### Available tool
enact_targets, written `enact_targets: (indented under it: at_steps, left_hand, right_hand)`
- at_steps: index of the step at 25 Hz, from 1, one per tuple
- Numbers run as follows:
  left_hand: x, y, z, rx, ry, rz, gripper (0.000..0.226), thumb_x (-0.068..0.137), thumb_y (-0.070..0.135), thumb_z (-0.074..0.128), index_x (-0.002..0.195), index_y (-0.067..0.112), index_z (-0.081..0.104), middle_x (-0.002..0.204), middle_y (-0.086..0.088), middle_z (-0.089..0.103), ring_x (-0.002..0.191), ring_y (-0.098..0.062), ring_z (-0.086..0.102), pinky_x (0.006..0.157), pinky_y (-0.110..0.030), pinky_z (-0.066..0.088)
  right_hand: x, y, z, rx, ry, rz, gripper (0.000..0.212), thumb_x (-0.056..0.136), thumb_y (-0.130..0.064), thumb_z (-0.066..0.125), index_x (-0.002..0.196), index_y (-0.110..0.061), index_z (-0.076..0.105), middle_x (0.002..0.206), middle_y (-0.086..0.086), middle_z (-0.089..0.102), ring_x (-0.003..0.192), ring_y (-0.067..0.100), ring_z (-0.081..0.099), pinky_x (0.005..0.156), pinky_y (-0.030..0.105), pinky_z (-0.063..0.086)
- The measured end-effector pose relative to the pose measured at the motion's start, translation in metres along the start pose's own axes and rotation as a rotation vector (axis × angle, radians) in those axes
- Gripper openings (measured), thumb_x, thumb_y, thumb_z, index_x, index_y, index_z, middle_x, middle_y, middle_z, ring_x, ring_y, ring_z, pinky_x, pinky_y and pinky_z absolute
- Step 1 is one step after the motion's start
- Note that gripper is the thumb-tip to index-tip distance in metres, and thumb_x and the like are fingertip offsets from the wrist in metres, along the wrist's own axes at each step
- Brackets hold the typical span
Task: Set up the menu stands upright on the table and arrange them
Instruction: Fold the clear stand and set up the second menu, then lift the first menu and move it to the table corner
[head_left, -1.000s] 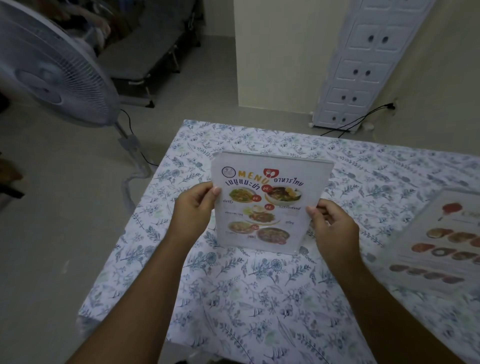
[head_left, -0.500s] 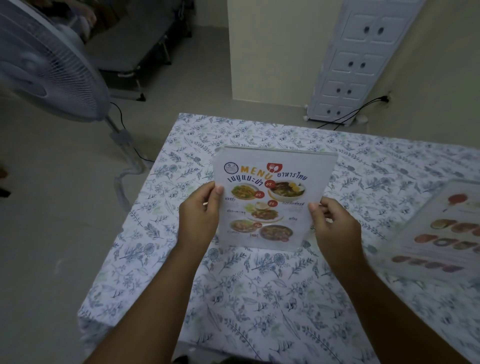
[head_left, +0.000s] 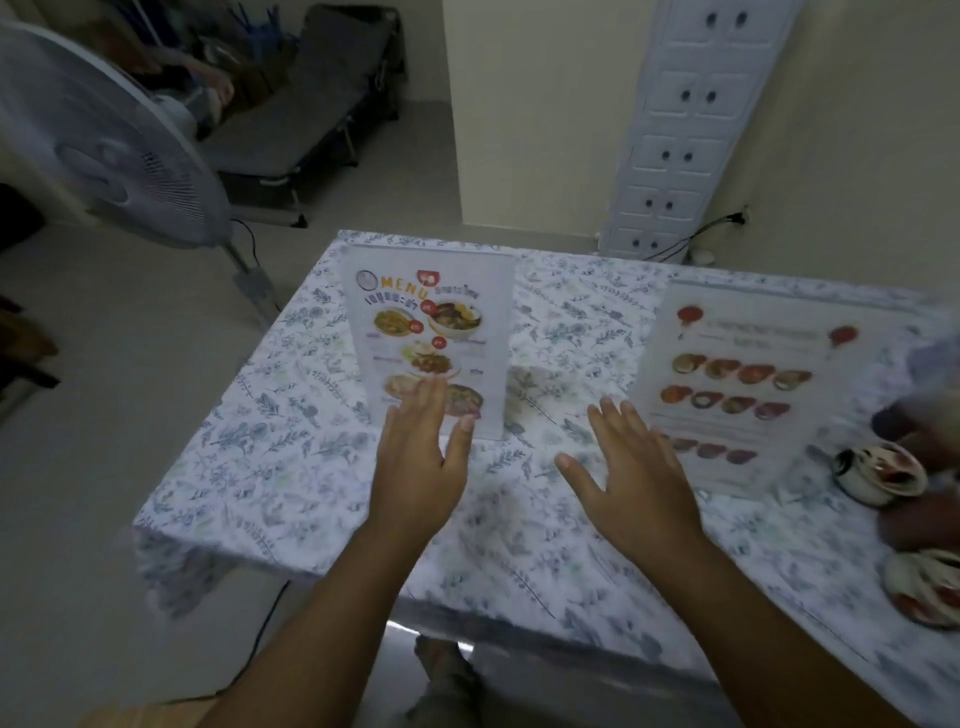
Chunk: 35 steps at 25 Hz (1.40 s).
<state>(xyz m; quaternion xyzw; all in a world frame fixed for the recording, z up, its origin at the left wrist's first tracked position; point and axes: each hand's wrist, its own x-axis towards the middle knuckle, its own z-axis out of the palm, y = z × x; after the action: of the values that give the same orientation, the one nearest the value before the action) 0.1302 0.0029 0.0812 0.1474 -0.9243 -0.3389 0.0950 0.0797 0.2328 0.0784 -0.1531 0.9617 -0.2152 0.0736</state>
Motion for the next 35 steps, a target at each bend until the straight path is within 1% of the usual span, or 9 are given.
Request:
enact_targets:
  at_steps: [10,14,18,20,22,24,27,31,35]
  left_hand:
    - [0.016,0.096,0.076,-0.004,-0.268,0.26,0.073,0.104,0.05,0.045,0.165,0.018,0.02,0.173,0.0,0.02,0.161,-0.017,0.008,0.127,-0.034,0.008]
    - [0.052,0.114,0.099,-0.132,-0.334,0.203,0.072,0.1,0.046,0.057,0.16,0.014,0.033,0.165,-0.008,0.038,0.155,-0.026,0.03,0.123,-0.044,0.028]
    - [0.079,0.127,0.118,-0.267,-0.321,0.134,0.038,0.101,0.034,0.06,0.133,0.015,0.062,0.128,-0.001,0.067,0.122,-0.021,0.062,0.089,-0.026,0.05]
    - [0.087,0.129,0.129,-0.31,-0.311,0.124,0.016,0.104,0.028,0.055,0.105,0.017,0.068,0.099,0.008,0.071,0.096,-0.019,0.07,0.069,-0.019,0.049]
    - [0.099,0.132,0.136,-0.319,-0.255,0.119,0.021,0.105,0.025,0.053,0.09,0.018,0.065,0.084,0.01,0.07,0.081,-0.018,0.07,0.062,-0.024,0.05]
    - [0.122,0.151,0.14,-0.341,-0.184,0.109,0.021,0.105,0.024,0.054,0.092,0.017,0.068,0.085,0.011,0.071,0.081,-0.014,0.07,0.064,-0.025,0.054]
    - [0.179,0.206,0.15,-0.431,-0.101,0.099,0.018,0.105,0.026,0.053,0.099,0.025,0.07,0.092,0.017,0.071,0.088,-0.007,0.07,0.075,-0.035,0.063]
    - [0.267,0.292,0.204,-0.479,-0.077,0.145,0.027,0.105,0.035,0.049,0.1,0.022,0.072,0.093,0.011,0.071,0.093,-0.025,0.073,0.081,-0.055,0.063]
    - [0.319,0.362,0.288,-0.517,-0.148,0.18,0.026,0.105,0.032,0.048,0.098,0.024,0.072,0.094,0.012,0.073,0.094,-0.024,0.075,0.084,-0.054,0.063]
  right_hand:
    - [-0.047,0.092,-0.043,-0.05,0.192,0.31,0.083,0.095,-0.067,0.04,0.161,-0.02,0.021,0.17,-0.001,0.017,0.157,0.016,0.008,0.127,0.039,0.007]
    - [-0.035,0.117,-0.069,0.203,0.449,0.434,0.064,0.093,-0.043,0.067,0.146,-0.012,0.049,0.148,0.012,0.054,0.137,0.029,0.046,0.108,0.041,0.04]
    - [0.007,0.15,-0.085,0.579,0.505,0.634,0.053,0.097,-0.028,0.064,0.145,-0.009,0.051,0.138,0.012,0.062,0.128,0.032,0.059,0.095,0.035,0.046]
    - [0.025,0.164,-0.086,0.645,0.525,0.614,0.032,0.098,-0.024,0.062,0.126,-0.009,0.065,0.107,0.002,0.073,0.108,0.03,0.069,0.086,0.035,0.052]
    - [0.045,0.176,-0.09,0.676,0.571,0.592,0.014,0.098,-0.023,0.063,0.102,-0.013,0.072,0.084,-0.005,0.071,0.088,0.026,0.07,0.078,0.036,0.054]
    - [0.078,0.191,-0.106,0.67,0.61,0.534,0.013,0.097,-0.026,0.064,0.088,-0.02,0.073,0.084,0.0,0.073,0.084,0.025,0.071,0.08,0.043,0.059]
    - [0.145,0.217,-0.158,0.719,0.653,0.477,0.019,0.097,-0.029,0.064,0.097,-0.016,0.077,0.091,0.002,0.075,0.085,0.022,0.072,0.082,0.042,0.06]
    - [0.228,0.283,-0.245,0.786,0.761,0.466,0.026,0.095,-0.032,0.067,0.108,-0.013,0.078,0.09,0.002,0.076,0.078,0.016,0.072,0.069,0.028,0.059]
    - [0.275,0.385,-0.286,0.763,0.796,0.498,0.027,0.094,-0.031,0.069,0.112,-0.012,0.078,0.094,0.003,0.078,0.082,0.019,0.075,0.073,0.028,0.06]
